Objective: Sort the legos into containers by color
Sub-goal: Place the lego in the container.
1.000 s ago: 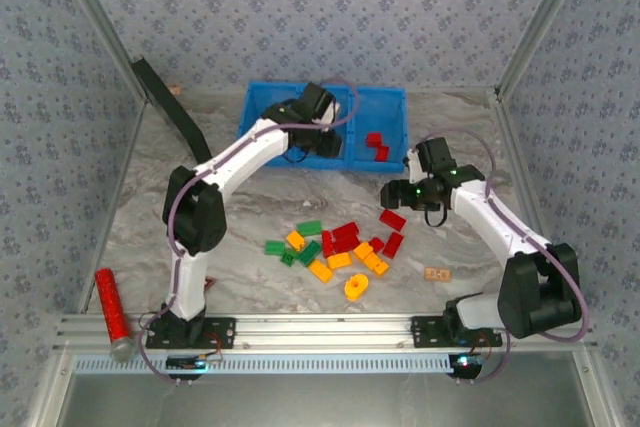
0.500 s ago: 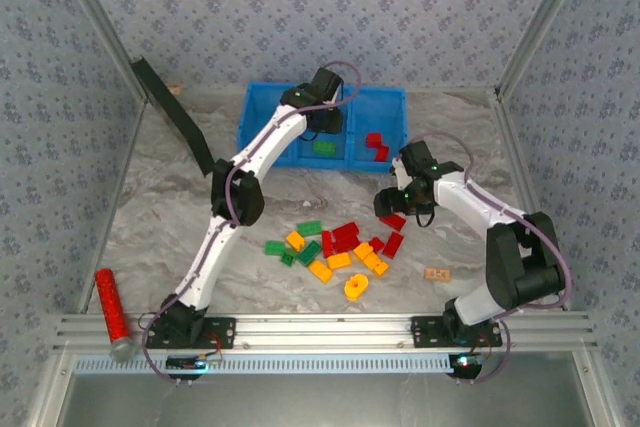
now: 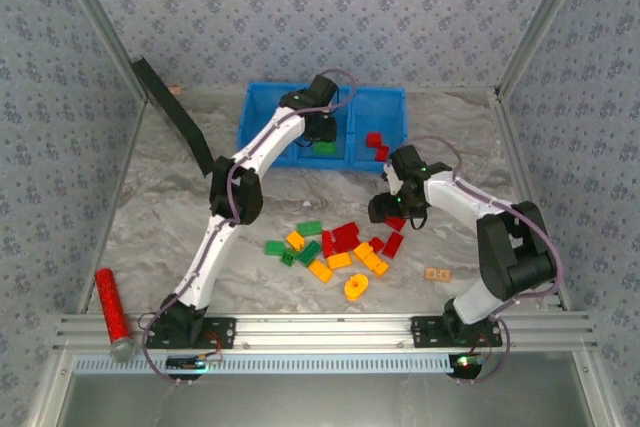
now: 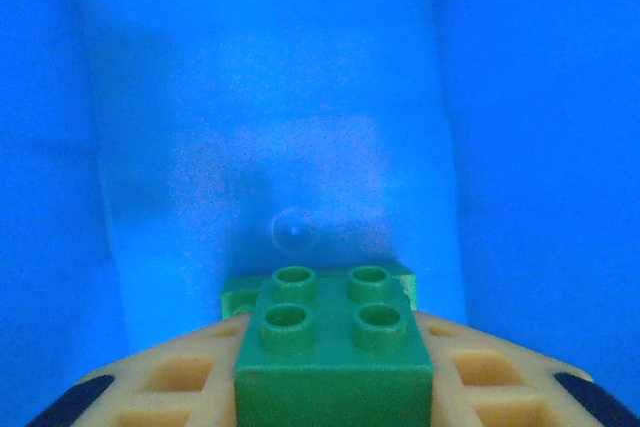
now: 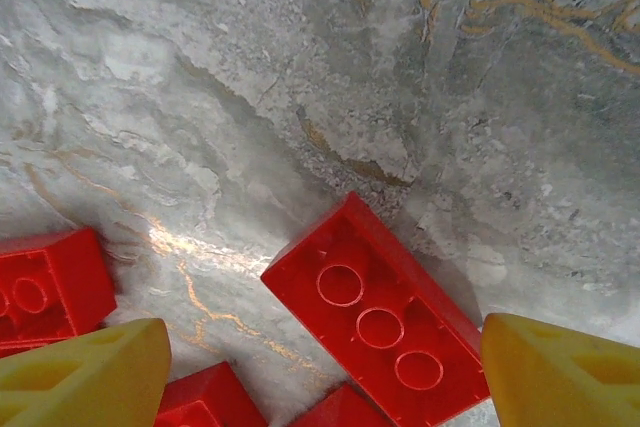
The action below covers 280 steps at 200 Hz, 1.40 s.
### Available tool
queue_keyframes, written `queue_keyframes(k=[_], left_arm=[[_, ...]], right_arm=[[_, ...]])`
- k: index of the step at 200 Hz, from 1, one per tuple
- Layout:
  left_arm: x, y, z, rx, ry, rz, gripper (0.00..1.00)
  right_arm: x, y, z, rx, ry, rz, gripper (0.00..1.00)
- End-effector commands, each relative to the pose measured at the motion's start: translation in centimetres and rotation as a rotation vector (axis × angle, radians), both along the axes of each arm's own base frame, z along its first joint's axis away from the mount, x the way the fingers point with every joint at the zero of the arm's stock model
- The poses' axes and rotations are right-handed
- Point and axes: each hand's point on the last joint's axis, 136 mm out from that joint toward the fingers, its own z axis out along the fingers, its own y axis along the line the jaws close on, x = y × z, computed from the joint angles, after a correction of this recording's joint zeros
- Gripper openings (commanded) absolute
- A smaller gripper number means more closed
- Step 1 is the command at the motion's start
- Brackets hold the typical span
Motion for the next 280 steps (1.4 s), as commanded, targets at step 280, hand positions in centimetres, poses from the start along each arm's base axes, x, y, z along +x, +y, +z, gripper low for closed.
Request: queue_keyframes(k=[280], left_arm=[[-1.2,-3.0,8.4,-0.202,-0.069,-0.063,0.65]], right_arm=[[-2.5,-0.7,-3.4,-0.181,0.172,0.043,0.5]])
